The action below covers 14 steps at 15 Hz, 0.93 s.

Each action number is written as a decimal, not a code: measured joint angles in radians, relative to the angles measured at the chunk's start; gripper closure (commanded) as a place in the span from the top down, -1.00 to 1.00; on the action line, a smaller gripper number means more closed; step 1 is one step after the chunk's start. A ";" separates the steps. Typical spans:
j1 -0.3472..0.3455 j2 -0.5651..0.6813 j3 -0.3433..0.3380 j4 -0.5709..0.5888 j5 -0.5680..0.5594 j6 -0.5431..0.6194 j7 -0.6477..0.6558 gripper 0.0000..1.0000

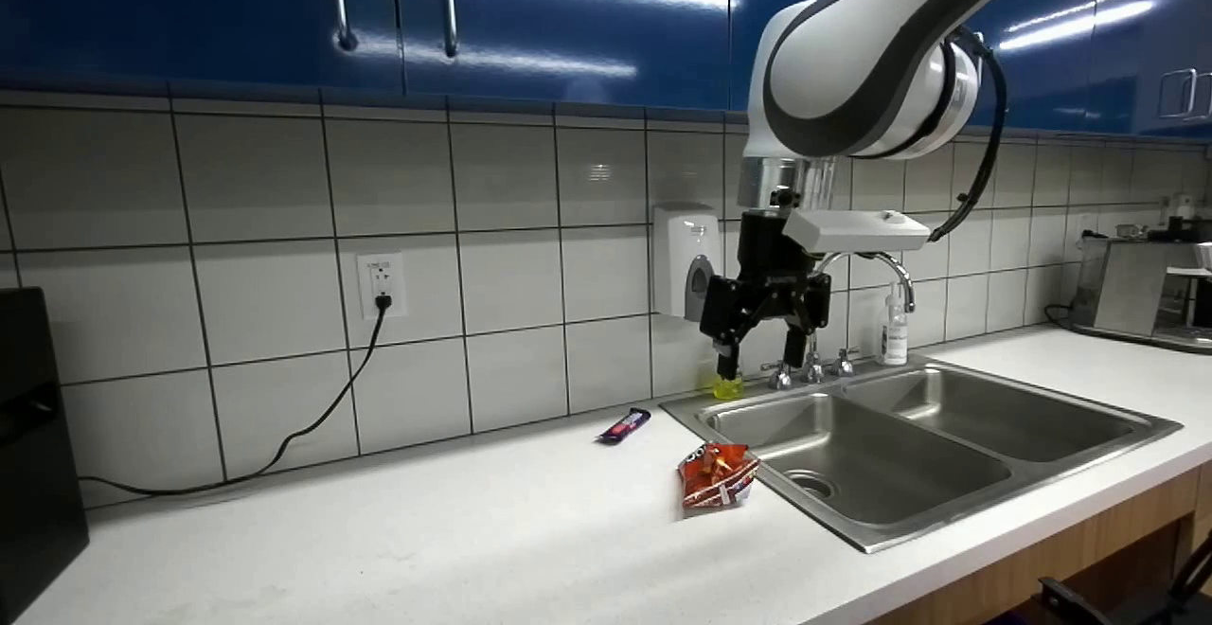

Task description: Put the red packet in the sink on the left.

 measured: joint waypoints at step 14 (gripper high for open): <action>-0.110 0.352 0.018 0.158 -0.115 0.093 0.157 1.00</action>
